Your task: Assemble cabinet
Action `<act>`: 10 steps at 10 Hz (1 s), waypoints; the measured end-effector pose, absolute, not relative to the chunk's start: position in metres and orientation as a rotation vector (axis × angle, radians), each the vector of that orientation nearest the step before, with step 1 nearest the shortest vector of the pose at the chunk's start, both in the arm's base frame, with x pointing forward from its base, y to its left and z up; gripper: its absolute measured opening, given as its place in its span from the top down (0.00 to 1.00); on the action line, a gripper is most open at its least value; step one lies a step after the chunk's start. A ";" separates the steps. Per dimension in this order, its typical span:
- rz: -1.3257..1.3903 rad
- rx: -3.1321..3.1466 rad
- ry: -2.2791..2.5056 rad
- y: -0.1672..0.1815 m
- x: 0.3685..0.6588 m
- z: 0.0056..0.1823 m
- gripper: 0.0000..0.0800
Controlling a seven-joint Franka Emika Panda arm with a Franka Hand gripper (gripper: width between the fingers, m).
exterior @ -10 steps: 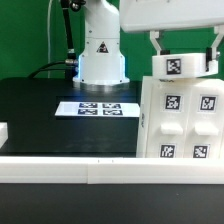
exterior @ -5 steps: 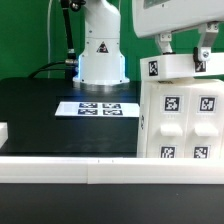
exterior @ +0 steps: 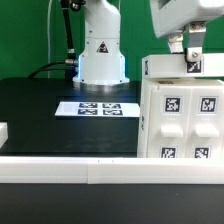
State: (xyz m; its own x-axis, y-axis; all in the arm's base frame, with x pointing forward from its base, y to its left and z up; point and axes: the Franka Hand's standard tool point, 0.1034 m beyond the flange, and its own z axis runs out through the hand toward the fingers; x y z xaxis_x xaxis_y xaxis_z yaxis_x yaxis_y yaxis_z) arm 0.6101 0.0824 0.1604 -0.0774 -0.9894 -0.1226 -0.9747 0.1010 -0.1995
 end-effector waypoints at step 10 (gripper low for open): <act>0.004 -1.654 2.348 0.084 0.612 0.166 0.04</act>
Offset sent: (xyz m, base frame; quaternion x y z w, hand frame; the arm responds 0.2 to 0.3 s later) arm 0.0021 -0.0021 -0.0019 -0.0065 -0.0008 0.2010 0.9796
